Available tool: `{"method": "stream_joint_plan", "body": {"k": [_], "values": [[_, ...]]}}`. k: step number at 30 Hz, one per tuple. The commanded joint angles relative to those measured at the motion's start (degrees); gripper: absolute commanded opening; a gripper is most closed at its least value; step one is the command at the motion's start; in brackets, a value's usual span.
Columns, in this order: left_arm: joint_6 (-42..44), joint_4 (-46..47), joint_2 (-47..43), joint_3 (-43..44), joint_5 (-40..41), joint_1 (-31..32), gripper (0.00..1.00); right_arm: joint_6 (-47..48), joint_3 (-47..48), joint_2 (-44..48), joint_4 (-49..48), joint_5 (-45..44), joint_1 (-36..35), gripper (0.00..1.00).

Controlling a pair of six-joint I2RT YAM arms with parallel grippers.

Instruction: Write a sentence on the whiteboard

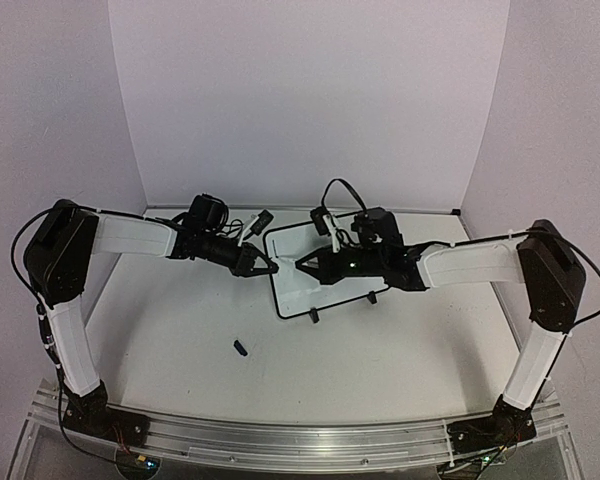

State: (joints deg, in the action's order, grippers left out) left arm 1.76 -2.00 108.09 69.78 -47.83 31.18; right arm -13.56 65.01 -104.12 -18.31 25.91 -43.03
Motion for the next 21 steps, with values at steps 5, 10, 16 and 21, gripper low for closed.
{"method": "stream_joint_plan", "body": {"k": [5,10,16,21], "values": [[0.61,-3.41,0.74,1.47,-1.83,0.46,0.00,0.28,-1.47,3.88,-0.02,2.53,0.22,0.00],[0.61,-3.45,0.80,1.50,-1.91,0.46,0.00,0.61,-1.78,6.72,-0.76,3.27,0.22,0.00],[0.61,-3.55,0.88,1.58,-1.93,0.42,0.00,1.17,0.50,4.94,0.60,1.18,0.22,0.00],[0.61,-3.53,0.93,1.67,-1.94,0.44,0.00,1.17,1.96,3.06,1.14,1.16,0.22,0.00]]}}
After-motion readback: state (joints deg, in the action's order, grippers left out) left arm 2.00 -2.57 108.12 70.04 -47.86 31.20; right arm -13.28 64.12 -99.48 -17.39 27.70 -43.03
